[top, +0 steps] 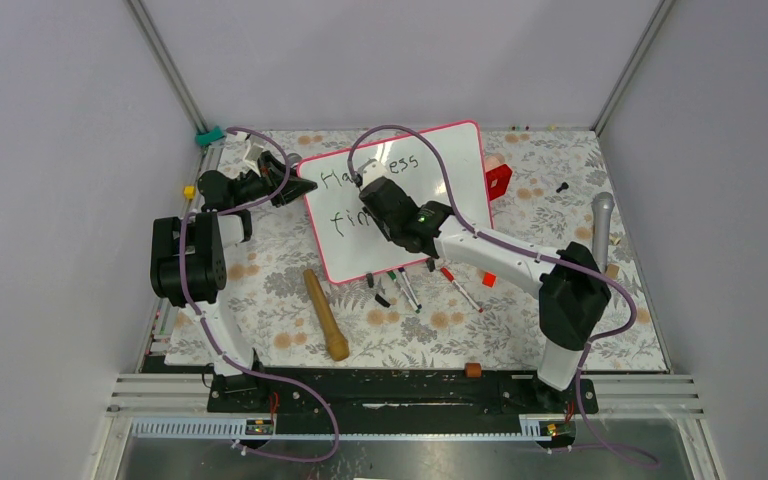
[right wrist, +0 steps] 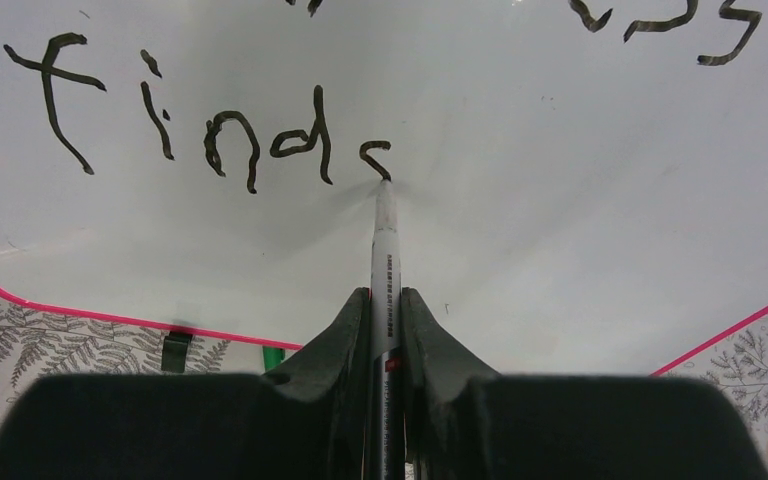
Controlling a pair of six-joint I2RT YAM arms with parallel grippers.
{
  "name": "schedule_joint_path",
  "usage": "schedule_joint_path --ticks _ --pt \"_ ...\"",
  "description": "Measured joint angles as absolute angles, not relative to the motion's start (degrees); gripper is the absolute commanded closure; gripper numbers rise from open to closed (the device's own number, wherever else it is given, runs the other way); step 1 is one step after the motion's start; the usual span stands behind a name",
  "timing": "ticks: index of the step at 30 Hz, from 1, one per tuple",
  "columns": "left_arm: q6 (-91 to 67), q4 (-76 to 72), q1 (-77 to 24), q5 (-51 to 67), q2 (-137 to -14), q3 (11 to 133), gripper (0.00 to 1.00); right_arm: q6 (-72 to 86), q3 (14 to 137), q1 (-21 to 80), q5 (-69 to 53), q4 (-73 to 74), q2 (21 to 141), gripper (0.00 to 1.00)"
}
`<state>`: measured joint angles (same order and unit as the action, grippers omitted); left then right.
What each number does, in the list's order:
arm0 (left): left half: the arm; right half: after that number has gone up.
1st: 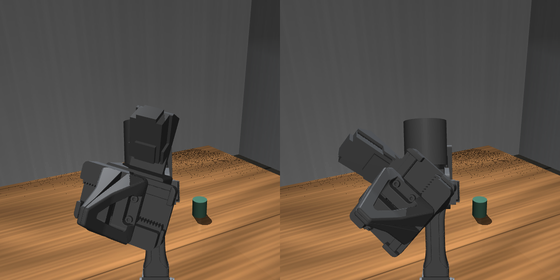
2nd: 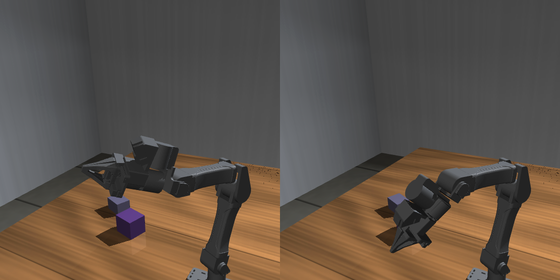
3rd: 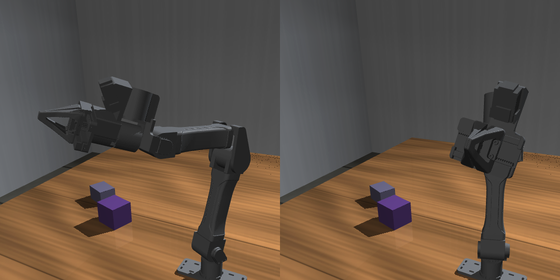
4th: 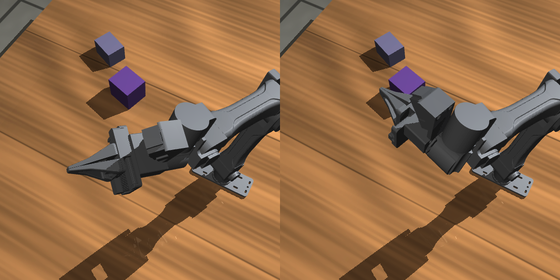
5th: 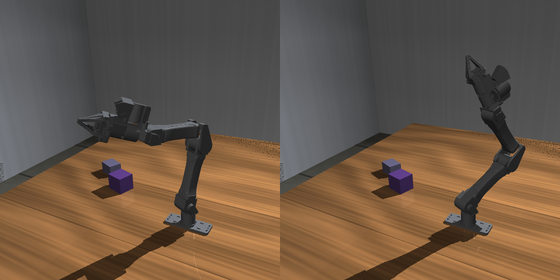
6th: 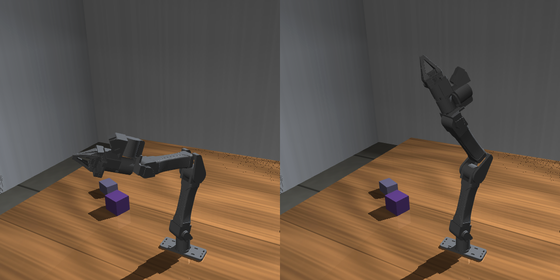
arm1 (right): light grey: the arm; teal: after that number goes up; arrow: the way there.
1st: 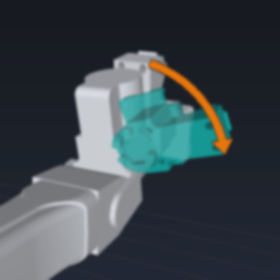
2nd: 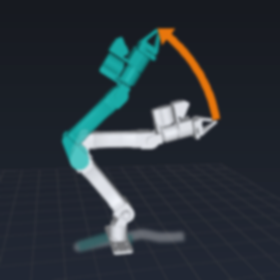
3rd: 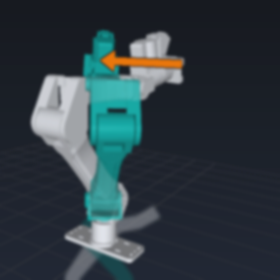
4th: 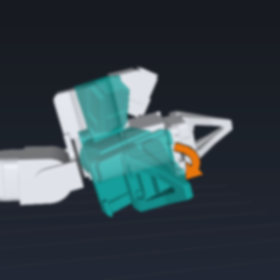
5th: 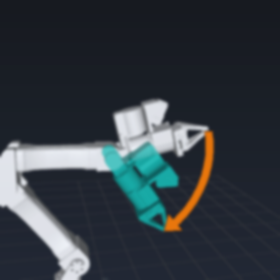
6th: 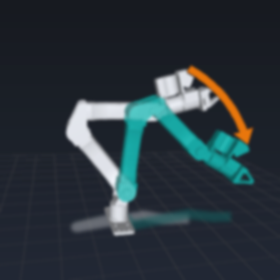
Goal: Write a sentence on the whiteboard
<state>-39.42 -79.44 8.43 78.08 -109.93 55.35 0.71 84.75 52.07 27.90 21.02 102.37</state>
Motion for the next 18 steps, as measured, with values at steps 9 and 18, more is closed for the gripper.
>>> schedule_joint_path --ticks 9,18 --pt "-39.42 -79.46 8.43 78.08 -109.93 55.35 1.00 0.73 84.29 52.07 25.82 21.74 102.10 1.00" --pt "-39.42 -79.50 8.43 78.13 -109.93 55.35 1.00 0.69 83.61 52.03 23.20 21.08 101.54 1.00"
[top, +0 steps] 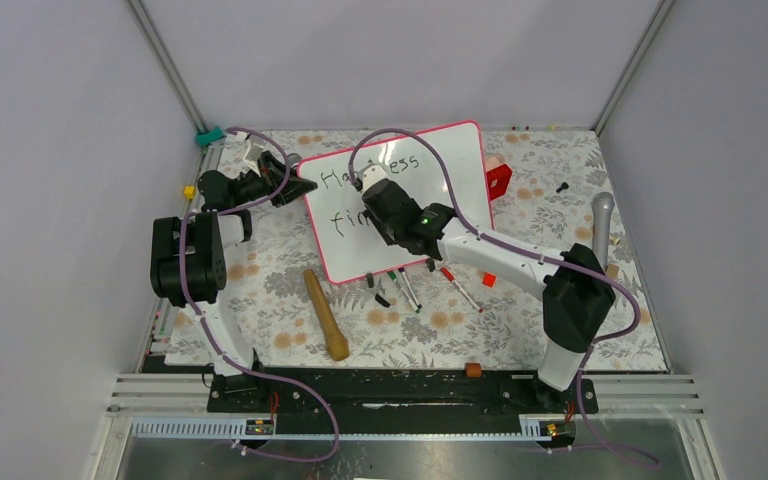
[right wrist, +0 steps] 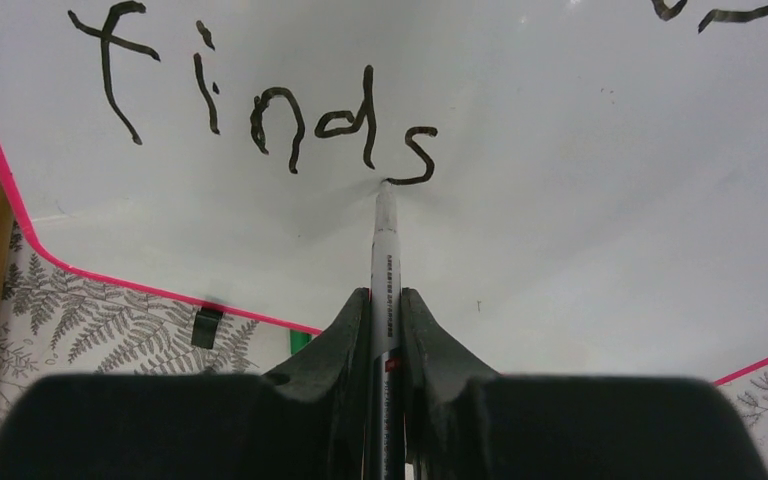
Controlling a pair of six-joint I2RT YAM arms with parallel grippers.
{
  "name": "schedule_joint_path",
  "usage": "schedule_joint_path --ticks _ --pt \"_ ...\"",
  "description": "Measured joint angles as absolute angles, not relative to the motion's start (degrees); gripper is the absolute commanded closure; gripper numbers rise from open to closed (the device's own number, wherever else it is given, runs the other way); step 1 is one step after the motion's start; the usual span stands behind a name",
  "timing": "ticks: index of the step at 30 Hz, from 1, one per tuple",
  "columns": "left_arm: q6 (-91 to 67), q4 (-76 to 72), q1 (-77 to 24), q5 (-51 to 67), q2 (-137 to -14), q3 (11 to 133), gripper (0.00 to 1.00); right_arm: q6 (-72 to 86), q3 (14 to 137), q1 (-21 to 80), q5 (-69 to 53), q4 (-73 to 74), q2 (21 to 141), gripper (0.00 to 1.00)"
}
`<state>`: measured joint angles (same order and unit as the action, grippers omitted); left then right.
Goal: Write a sentence on the whiteboard
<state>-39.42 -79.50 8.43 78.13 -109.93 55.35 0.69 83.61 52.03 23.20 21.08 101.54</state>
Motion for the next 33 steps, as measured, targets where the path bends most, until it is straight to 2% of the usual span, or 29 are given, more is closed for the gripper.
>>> schedule_joint_path --ticks 8,14,33 --pt "-39.42 -79.64 8.43 78.15 -109.91 55.35 1.00 -0.34 76.20 51.94 22.50 16.80 93.17 1.00" --pt "-39.42 -79.64 8.43 78.17 -109.91 55.35 1.00 -1.10 75.13 50.04 23.29 13.93 87.79 1.00" --pt "-39.42 -79.64 8.43 78.17 -109.91 55.35 1.00 -0.97 78.91 46.30 23.00 17.82 94.11 1.00"
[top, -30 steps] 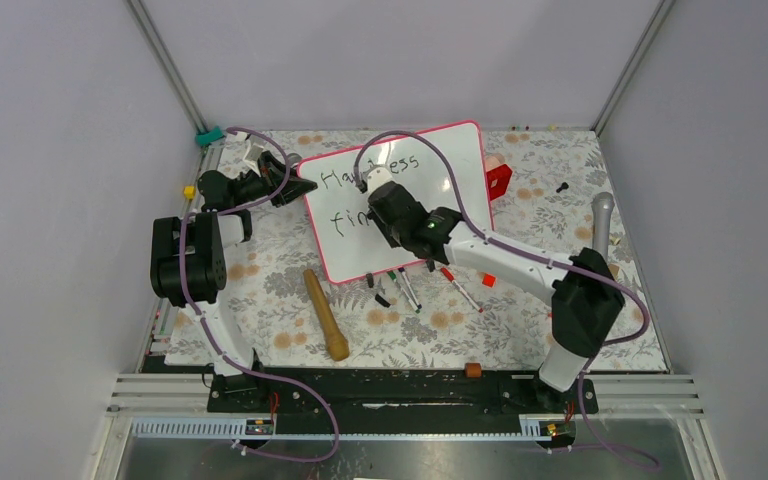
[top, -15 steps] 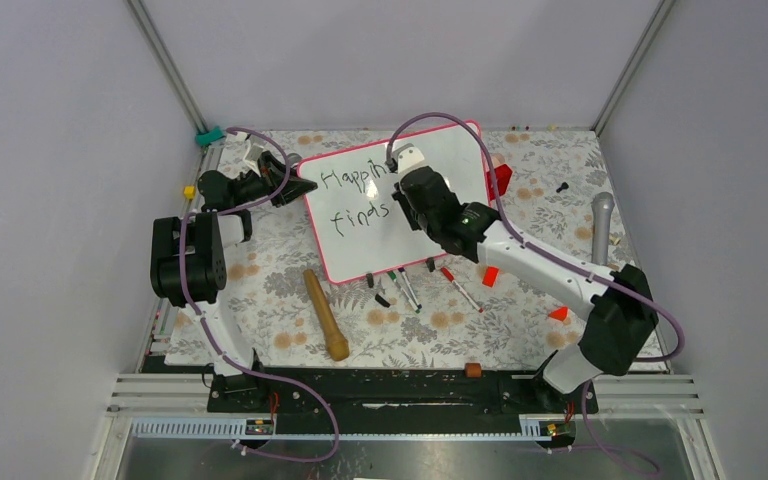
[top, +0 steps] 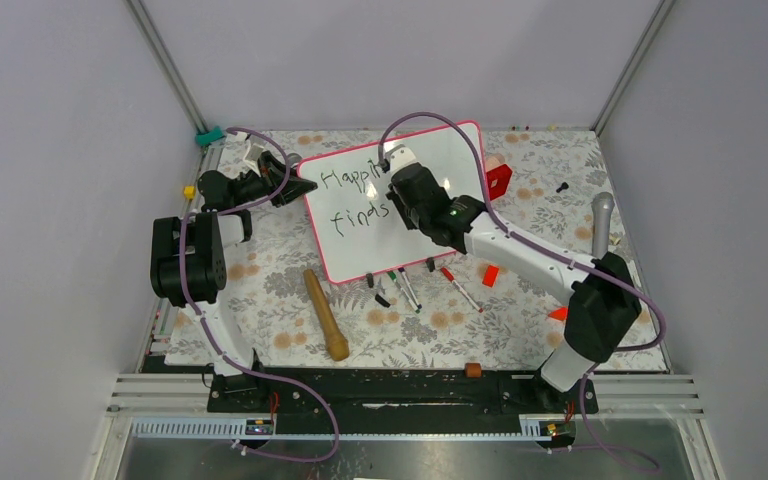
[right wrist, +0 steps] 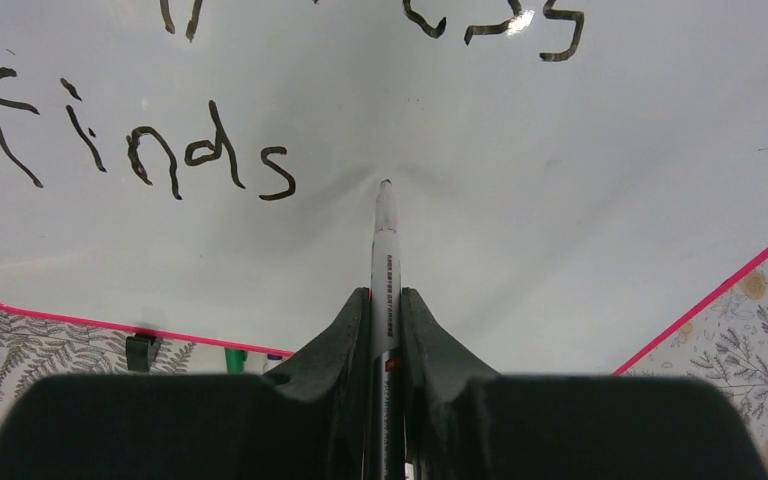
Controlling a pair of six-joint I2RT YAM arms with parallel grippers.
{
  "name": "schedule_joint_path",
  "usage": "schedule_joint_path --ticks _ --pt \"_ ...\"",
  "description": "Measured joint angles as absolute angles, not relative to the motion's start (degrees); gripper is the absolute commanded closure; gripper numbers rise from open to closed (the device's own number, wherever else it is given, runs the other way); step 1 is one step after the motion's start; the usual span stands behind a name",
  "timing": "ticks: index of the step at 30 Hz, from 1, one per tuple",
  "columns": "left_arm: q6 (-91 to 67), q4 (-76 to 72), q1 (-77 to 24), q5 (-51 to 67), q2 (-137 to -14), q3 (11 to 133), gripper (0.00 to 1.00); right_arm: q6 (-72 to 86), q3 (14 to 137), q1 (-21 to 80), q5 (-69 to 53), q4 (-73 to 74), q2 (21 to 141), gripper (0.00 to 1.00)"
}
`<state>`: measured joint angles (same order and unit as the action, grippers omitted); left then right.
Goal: Write a sentence on the whiteboard
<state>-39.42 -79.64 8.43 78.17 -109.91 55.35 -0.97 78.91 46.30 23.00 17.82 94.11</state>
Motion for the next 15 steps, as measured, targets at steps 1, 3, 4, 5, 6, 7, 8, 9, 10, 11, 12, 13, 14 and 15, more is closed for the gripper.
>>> schedule_joint_path --ticks 1,3,4,5,6,7,8,9,10,11,12,13,14,15 --pt "-39.42 -79.64 8.43 78.17 -109.91 55.35 1.00 -0.95 78.96 46.33 22.81 17.78 94.28 1.00" --pt "-39.42 -79.66 8.43 78.17 -109.91 55.35 1.00 -0.95 79.48 46.30 22.74 18.13 94.80 1.00" --pt "-39.42 -79.64 8.43 78.17 -109.91 55.35 1.00 -0.95 79.81 46.30 22.68 18.20 95.13 1.00" --pt "-39.42 -79.64 8.43 78.17 -109.91 55.35 1.00 -0.95 80.07 46.30 22.52 18.20 95.44 1.00" --pt "-39.42 -79.64 8.43 78.17 -109.91 55.35 1.00 -0.95 80.40 46.30 22.31 18.22 95.77 1.00" --pt "-39.42 -79.64 8.43 78.17 -109.91 55.35 1.00 -0.95 80.53 46.30 22.13 18.22 95.94 1.00" --pt "-39.42 -79.66 8.43 78.17 -109.91 55.35 1.00 -0.95 80.62 46.30 21.82 18.22 96.09 1.00" --pt "-39.42 -79.66 8.43 78.17 -109.91 55.35 1.00 -0.93 80.73 46.30 21.67 18.31 96.27 1.00" --pt "-39.42 -79.66 8.43 78.17 -109.91 55.35 1.00 -0.93 80.84 46.30 21.52 18.33 96.42 1.00" --pt "-39.42 -79.64 8.43 78.17 -109.91 55.35 1.00 -0.86 80.99 46.30 21.45 18.41 96.66 1.00" --pt "-39.42 -79.66 8.43 78.17 -109.91 55.35 1.00 -0.80 81.25 46.30 21.43 18.63 96.92 1.00" --pt "-39.42 -79.64 8.43 78.17 -109.91 55.35 1.00 -0.78 81.65 46.30 21.45 18.85 97.30 1.00" --pt "-39.42 -79.66 8.43 78.17 -109.91 55.35 1.00 -0.78 82.02 46.30 21.45 18.96 97.67 1.00" --pt "-39.42 -79.66 8.43 78.17 -109.91 55.35 1.00 -0.78 82.37 46.30 21.50 19.09 97.97 1.00"
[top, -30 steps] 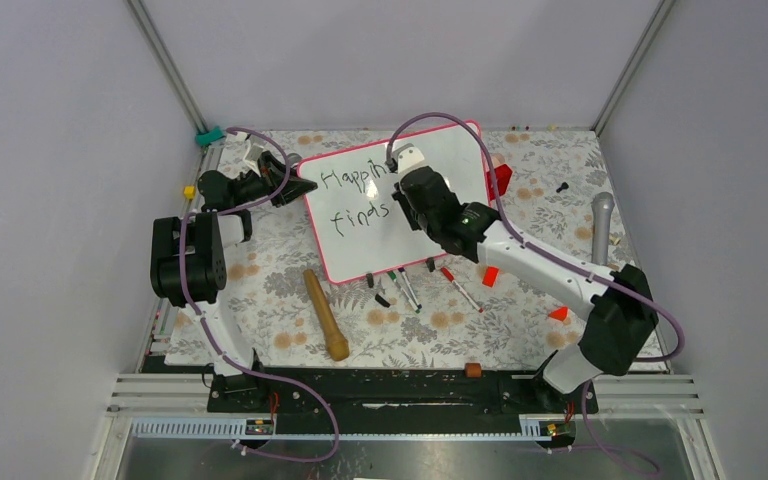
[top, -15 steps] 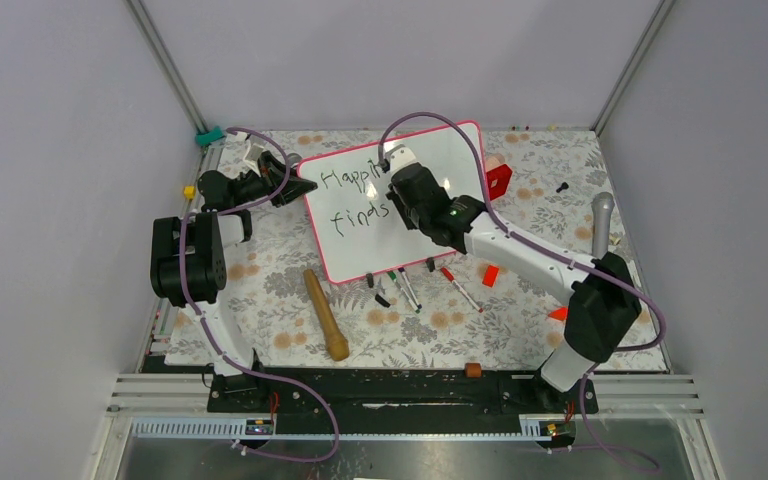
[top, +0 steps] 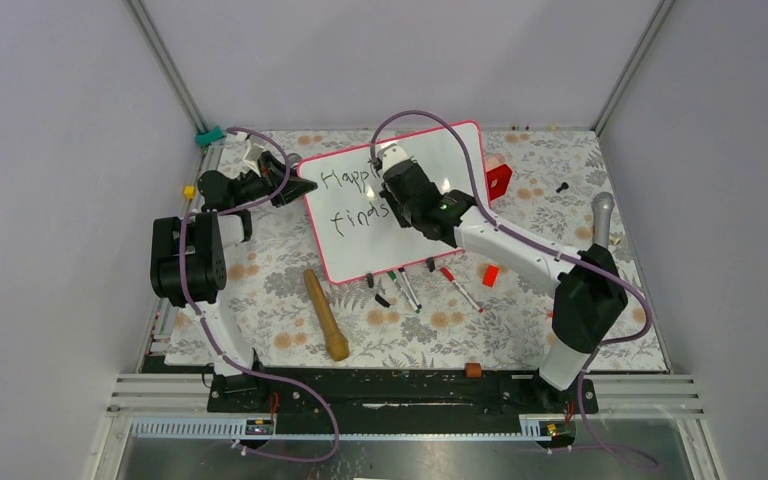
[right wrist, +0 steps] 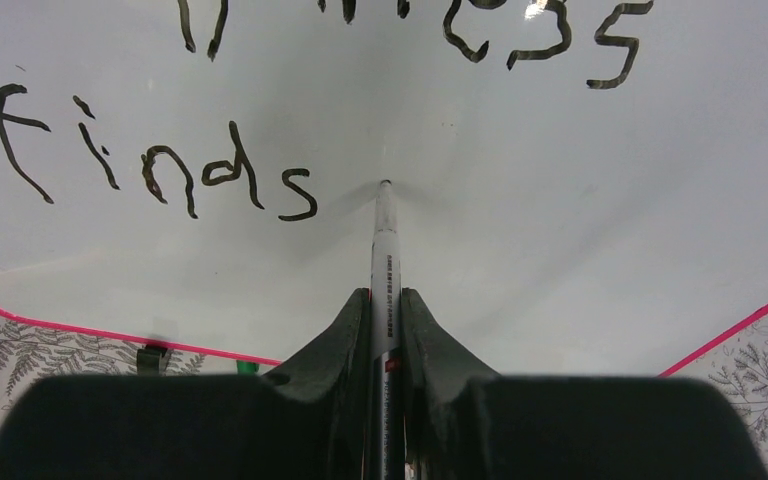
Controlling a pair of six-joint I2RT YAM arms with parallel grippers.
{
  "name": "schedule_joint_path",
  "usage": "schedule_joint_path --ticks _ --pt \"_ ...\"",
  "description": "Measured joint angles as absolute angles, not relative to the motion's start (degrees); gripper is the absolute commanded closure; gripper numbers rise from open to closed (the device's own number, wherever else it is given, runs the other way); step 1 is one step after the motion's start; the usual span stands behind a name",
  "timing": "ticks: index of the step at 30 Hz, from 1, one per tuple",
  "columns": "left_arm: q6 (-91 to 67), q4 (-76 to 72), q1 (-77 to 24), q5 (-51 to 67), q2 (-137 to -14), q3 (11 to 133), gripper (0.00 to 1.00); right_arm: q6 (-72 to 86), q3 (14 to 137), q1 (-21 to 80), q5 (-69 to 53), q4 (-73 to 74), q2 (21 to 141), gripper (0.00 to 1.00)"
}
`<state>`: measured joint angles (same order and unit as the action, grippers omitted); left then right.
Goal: Write a sentence on the whiteboard
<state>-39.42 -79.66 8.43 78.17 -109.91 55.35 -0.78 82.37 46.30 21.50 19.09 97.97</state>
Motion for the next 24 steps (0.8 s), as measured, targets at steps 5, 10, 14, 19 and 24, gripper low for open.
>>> schedule_joint_path --ticks 5,10,14,19,24 --pt "-39.42 -79.61 8.43 78.15 -109.91 55.35 1.00 -0.75 83.72 46.33 21.89 20.03 99.18 1.00" --pt "-39.44 -79.61 8.43 78.15 -109.91 55.35 1.00 -0.71 84.58 46.33 22.13 21.30 99.59 1.00" --pt "-39.44 -79.61 8.43 78.15 -109.91 55.35 1.00 -0.49 84.58 46.33 23.07 22.17 99.61 1.00" --pt "-39.44 -79.61 8.43 78.15 -109.91 55.35 1.00 0.43 84.58 46.33 23.46 23.29 99.61 1.00" --pt "-39.44 -79.64 8.43 78.17 -109.91 55.35 1.00 0.93 84.53 46.33 23.46 24.03 99.61 1.00"
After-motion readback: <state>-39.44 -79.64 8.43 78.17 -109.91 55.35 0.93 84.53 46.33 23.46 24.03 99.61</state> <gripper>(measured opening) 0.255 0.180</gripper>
